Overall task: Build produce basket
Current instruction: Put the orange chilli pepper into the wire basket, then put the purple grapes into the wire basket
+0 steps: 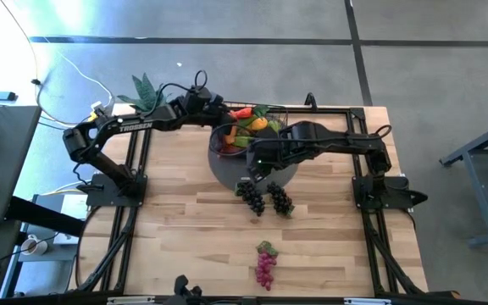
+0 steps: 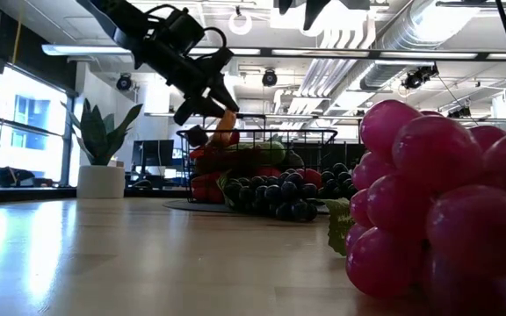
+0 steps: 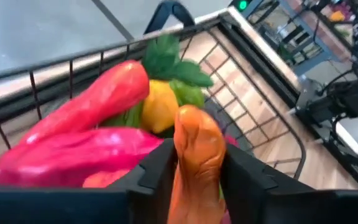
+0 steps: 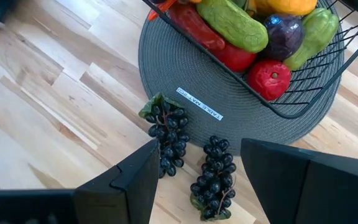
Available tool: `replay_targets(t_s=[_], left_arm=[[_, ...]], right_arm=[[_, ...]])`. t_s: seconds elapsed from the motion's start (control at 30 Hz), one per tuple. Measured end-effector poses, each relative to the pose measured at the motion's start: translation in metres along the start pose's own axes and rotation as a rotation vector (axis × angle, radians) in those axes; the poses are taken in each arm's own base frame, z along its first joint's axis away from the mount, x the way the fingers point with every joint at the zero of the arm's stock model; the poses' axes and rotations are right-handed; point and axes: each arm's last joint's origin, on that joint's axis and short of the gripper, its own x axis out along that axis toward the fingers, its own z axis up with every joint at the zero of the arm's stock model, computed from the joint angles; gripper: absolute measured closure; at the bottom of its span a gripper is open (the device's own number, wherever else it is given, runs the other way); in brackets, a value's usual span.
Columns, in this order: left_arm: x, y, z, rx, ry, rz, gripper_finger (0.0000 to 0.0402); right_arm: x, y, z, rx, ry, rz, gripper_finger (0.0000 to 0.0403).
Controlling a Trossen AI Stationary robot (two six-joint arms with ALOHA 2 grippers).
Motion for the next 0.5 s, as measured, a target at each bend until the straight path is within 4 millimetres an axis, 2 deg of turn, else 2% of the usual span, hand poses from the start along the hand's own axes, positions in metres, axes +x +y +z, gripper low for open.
replay_targets(t_s=[0.27, 0.5], left_arm=[[-0.001, 0.004, 0.007, 0.009, -0.044, -0.013, 0.0243], [-0.003, 0.003, 0.012, 0.068, -0.03, -0.075, 0.0212]], right_arm=[[0.0, 0.0, 0.0, 0.048, 0.0, 0.0, 0.0194], [-0.003, 0.007, -0.009, 0.025, 0.004, 0.013, 0.0194]])
